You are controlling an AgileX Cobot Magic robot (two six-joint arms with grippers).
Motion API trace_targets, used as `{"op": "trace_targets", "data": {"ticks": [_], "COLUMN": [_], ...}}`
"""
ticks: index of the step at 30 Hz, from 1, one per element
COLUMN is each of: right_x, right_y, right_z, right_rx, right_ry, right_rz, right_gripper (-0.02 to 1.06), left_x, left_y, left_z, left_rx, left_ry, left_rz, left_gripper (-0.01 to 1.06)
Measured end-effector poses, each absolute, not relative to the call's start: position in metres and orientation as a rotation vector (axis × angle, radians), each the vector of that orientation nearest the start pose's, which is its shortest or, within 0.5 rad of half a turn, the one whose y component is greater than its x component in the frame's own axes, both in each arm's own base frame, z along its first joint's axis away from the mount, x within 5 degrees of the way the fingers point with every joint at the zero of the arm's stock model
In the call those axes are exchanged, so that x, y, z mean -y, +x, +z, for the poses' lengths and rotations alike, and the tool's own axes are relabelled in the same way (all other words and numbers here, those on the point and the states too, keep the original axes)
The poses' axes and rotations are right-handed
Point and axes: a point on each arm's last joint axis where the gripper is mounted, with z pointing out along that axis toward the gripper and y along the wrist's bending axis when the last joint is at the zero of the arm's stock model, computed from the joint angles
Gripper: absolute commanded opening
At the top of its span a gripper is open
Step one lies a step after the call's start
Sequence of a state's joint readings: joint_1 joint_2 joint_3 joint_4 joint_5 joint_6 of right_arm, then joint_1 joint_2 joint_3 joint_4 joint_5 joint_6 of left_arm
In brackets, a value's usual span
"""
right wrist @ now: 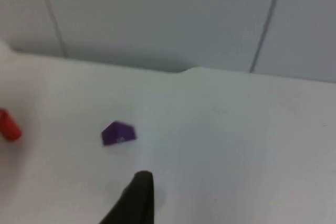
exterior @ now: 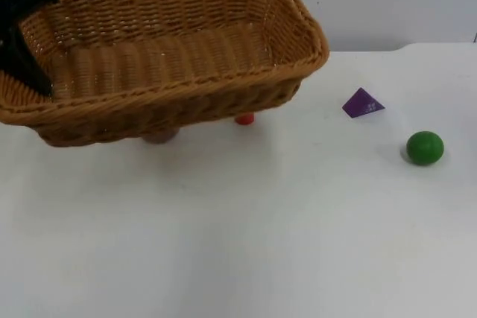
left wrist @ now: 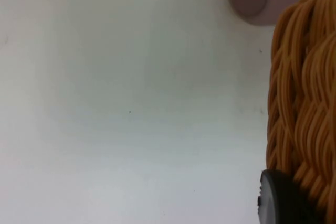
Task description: Pick up the basket with the left hand and place the triangular block into the basket with the right hand.
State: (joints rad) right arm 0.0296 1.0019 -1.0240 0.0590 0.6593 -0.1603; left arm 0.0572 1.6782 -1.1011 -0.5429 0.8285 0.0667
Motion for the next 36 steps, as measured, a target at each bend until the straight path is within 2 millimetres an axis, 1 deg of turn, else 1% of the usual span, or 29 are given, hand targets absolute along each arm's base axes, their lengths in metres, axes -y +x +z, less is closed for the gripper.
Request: {"op": "trace_targets", "data": {"ticks": [2, 3, 7, 8, 10, 11, 12, 13, 17, 18, 19, 21, 23, 24, 26, 27, 28, 29, 33, 34, 35, 36], "right_x": [-0.016, -0.016, -0.026, -0.026, -0.030, -0.032, -0.035, -0.035, -0.044, -0.046, -0.046, -0.049, -0.051, -0.051, -0.052, -0.054, -0.058, -0.058, -0.065, -0.066, -0.066, -0.068], "right_y": [0.224, 0.224, 0.265, 0.265, 0.289, 0.300, 0.320, 0.320, 0.365, 0.374, 0.374, 0.397, 0.415, 0.415, 0.430, 0.435, 0.443, 0.443, 0.463, 0.467, 0.467, 0.472], "right_z": [0.369, 0.369, 0.336, 0.336, 0.319, 0.315, 0.304, 0.304, 0.285, 0.279, 0.279, 0.263, 0.252, 0.252, 0.239, 0.233, 0.221, 0.221, 0.191, 0.186, 0.186, 0.181], "right_rx": [-2.159, -2.159, -2.252, -2.252, -2.294, -2.301, -2.325, -2.325, -2.349, -2.360, -2.360, -2.388, -2.401, -2.401, -2.419, -2.428, -2.445, -2.445, -2.482, -2.481, -2.481, -2.474], "right_ry": [-0.246, -0.246, -0.367, -0.367, -0.387, -0.397, -0.409, -0.409, -0.467, -0.488, -0.488, -0.489, -0.477, -0.477, -0.488, -0.516, -0.585, -0.585, -0.746, -0.788, -0.788, -0.843], "right_rz": [-0.003, -0.003, 0.003, 0.003, 0.023, 0.037, 0.060, 0.060, 0.088, 0.089, 0.089, 0.108, 0.120, 0.120, 0.127, 0.126, 0.122, 0.122, 0.155, 0.162, 0.162, 0.171], "right_gripper": [1.05, 1.05, 1.05, 1.05, 1.05, 1.05, 1.05, 1.05, 1.05, 1.05, 1.05, 1.05, 1.05, 1.05, 1.05, 1.05, 1.05, 1.05, 1.05, 1.05, 1.05, 1.05], "left_x": [0.016, 0.016, 0.016, 0.016, 0.016, 0.016, 0.016, 0.016, 0.016, 0.016, 0.016, 0.016, 0.016, 0.016, 0.016, 0.016, 0.016, 0.016, 0.016, 0.016, 0.016, 0.016], "left_y": [0.328, 0.328, 0.328, 0.328, 0.327, 0.327, 0.326, 0.326, 0.325, 0.324, 0.324, 0.324, 0.323, 0.323, 0.323, 0.323, 0.323, 0.323, 0.323, 0.323, 0.323, 0.323], "left_z": [0.221, 0.221, 0.221, 0.221, 0.222, 0.223, 0.225, 0.225, 0.229, 0.231, 0.231, 0.233, 0.233, 0.233, 0.233, 0.233, 0.233, 0.233, 0.233, 0.233, 0.233, 0.233], "left_rx": [-2.778, -2.778, -2.787, -2.787, -2.786, -2.783, -2.778, -2.778, -2.768, -2.764, -2.764, -2.760, -2.759, -2.759, -2.759, -2.760, -2.760, -2.760, -2.762, -2.762, -2.762, -2.761], "left_ry": [-0.435, -0.435, -0.436, -0.436, -0.436, -0.438, -0.447, -0.447, -0.456, -0.456, -0.456, -0.459, -0.463, -0.463, -0.471, -0.476, -0.482, -0.482, -0.496, -0.507, -0.507, -0.511], "left_rz": [-0.614, -0.614, -0.620, -0.620, -0.617, -0.617, -0.614, -0.614, -0.615, -0.615, -0.615, -0.609, -0.610, -0.610, -0.610, -0.609, -0.610, -0.610, -0.609, -0.611, -0.611, -0.611], "left_gripper": [0.00, 0.00, 0.00, 0.00, 0.00, 0.00, 0.00, 0.00, 0.00, 0.00, 0.00, 0.00, 0.00, 0.00, 0.00, 0.00, 0.00, 0.00, 0.00, 0.00, 0.00, 0.00]}}
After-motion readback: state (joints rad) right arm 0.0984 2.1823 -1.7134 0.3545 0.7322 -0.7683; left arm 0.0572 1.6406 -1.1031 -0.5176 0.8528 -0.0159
